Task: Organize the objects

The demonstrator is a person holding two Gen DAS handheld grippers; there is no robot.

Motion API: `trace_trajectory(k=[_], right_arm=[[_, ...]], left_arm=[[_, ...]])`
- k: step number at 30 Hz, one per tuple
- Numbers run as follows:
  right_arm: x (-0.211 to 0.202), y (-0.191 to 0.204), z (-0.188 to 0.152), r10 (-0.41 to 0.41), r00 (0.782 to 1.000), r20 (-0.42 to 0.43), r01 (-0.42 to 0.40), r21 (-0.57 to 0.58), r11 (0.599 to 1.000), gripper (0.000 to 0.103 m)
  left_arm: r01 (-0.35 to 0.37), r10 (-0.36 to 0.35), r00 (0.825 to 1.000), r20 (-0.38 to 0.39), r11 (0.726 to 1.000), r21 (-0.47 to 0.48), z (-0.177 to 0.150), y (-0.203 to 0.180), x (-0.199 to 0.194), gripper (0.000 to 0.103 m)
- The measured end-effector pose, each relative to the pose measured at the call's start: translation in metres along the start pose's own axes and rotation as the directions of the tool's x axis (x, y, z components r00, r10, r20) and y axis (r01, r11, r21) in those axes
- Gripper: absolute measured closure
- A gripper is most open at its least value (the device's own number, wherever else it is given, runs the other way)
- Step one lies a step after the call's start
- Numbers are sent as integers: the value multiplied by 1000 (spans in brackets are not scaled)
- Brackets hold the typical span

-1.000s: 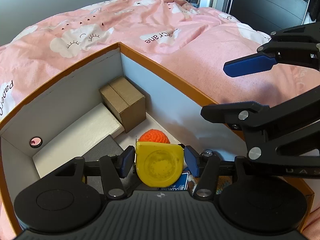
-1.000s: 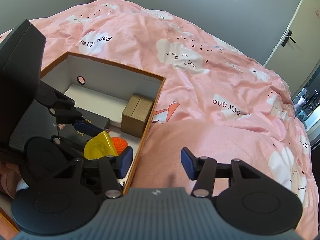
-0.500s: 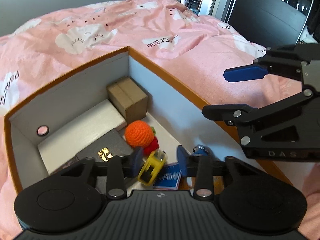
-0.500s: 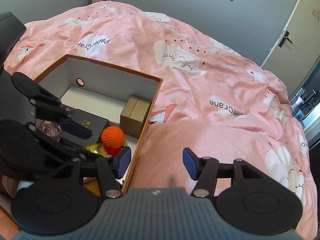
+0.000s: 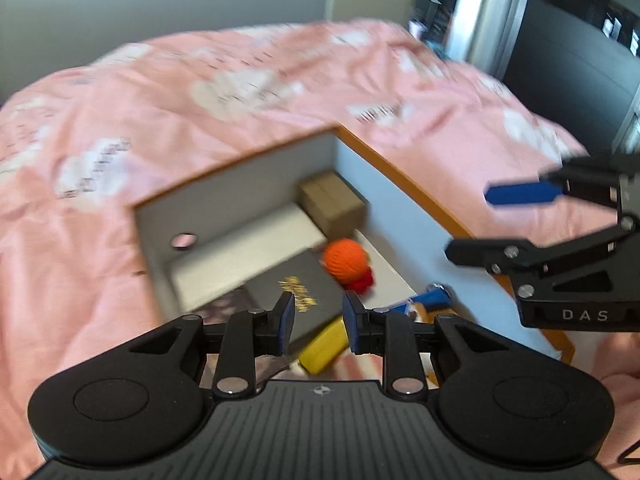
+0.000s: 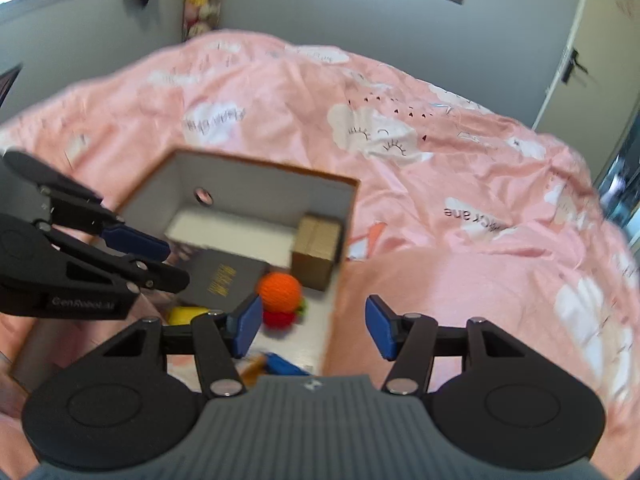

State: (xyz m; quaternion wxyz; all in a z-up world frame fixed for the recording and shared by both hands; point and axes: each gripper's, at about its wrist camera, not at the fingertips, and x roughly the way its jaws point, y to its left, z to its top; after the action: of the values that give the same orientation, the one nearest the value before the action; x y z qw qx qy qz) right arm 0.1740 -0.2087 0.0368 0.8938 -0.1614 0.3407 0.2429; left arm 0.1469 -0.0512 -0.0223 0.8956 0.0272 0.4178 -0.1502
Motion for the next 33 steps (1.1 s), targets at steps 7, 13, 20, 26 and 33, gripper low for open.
trace_trajectory(k=[7,13,20,26,33], right_arm=[[-13,8,-5,113,994,9,-113,181,977,46],[-16,32,-19,228,973,-26,-215,246,945,48],[-37,57,-30,228,973,-39,-215,215,953,40],[-58,68,-43,196,980,-32,-188,169,968,30],[-69,84,-55,183,982,-39,-179,96,979,21]], left_arm=[[-82,90,993,72,991,-108,-15,25,-55,73],[-125,138,986,91,983,-136,-41,20,-80,65],[-185,204,971,127,972,-144,-65,2,-105,35],[-240,266,953,142,955,-176,-74,-5,-120,15],[-282,305,947,104,941,-188,-87,-11,-122,15]])
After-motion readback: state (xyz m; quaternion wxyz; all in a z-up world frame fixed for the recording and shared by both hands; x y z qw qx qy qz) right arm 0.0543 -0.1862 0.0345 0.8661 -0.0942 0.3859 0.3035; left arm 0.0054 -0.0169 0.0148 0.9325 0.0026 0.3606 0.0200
